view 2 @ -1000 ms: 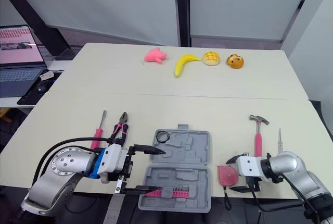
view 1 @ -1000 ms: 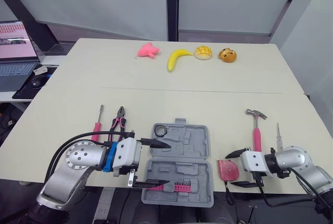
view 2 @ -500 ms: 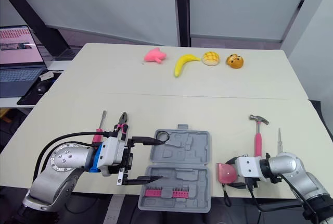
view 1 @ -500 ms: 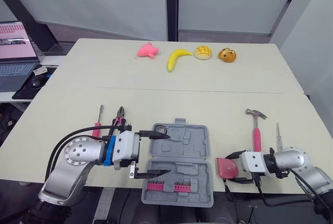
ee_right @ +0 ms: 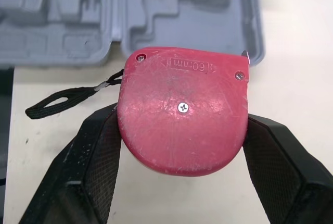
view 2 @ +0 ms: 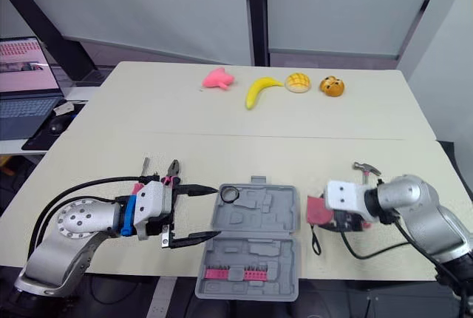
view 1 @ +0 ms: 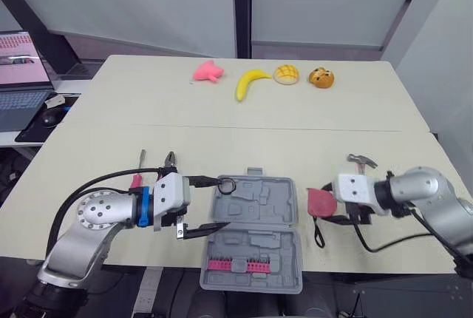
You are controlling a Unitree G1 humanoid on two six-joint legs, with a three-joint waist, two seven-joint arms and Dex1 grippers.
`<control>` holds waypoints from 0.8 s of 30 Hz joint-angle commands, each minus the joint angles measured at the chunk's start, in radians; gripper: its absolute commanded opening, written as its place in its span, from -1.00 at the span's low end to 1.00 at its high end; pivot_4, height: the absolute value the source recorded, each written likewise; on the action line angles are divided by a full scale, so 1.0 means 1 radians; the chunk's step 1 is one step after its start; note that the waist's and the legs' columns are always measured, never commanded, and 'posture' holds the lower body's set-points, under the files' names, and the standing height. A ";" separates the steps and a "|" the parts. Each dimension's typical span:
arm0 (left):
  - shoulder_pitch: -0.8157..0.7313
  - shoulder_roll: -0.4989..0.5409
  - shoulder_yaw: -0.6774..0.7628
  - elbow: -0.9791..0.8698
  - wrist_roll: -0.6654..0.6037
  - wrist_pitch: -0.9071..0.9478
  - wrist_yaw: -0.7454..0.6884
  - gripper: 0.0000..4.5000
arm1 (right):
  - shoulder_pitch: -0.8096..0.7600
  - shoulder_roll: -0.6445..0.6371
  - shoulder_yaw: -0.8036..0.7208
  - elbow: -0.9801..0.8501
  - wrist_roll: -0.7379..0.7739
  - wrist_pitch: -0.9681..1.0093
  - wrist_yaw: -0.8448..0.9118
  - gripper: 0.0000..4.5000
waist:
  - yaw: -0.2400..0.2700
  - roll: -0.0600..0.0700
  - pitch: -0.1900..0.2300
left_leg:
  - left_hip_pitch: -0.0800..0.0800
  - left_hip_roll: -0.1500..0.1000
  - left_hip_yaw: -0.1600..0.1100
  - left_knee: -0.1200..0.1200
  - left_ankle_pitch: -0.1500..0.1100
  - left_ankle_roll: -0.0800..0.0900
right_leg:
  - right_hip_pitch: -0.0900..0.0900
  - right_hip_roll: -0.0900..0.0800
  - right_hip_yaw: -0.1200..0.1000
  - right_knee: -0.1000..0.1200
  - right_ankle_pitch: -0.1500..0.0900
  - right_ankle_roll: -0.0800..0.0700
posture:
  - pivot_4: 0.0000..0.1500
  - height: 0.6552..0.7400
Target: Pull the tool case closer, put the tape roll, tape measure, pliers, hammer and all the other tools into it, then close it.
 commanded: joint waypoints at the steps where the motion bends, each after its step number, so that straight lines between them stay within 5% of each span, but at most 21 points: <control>1: -0.034 0.003 0.012 -0.018 -0.015 0.035 0.014 1.00 | -0.107 0.040 0.091 0.041 -0.057 0.045 0.017 0.39 | 0.001 0.000 0.000 | 0.000 0.000 0.000 0.000 0.000 0.000 | 0.000 0.000 0.000 0.000 0.000 0.000 | 1.00 1.00; 11: -0.101 -0.009 -0.019 0.005 -0.008 0.079 0.014 1.00 | -0.357 0.234 0.283 0.303 -0.165 0.018 0.049 0.39 | -0.001 0.000 0.000 | -0.011 0.000 -0.001 0.000 0.000 0.000 | -0.011 0.000 -0.001 0.001 0.000 0.000 | 1.00 1.00; 24: -0.090 -0.012 -0.046 0.062 0.048 0.021 -0.011 1.00 | -0.444 0.334 0.335 0.492 -0.226 -0.006 0.083 0.39 | -0.001 0.000 0.000 | -0.012 0.000 0.000 0.000 0.000 0.000 | -0.013 0.000 -0.002 0.002 0.001 -0.001 | 1.00 1.00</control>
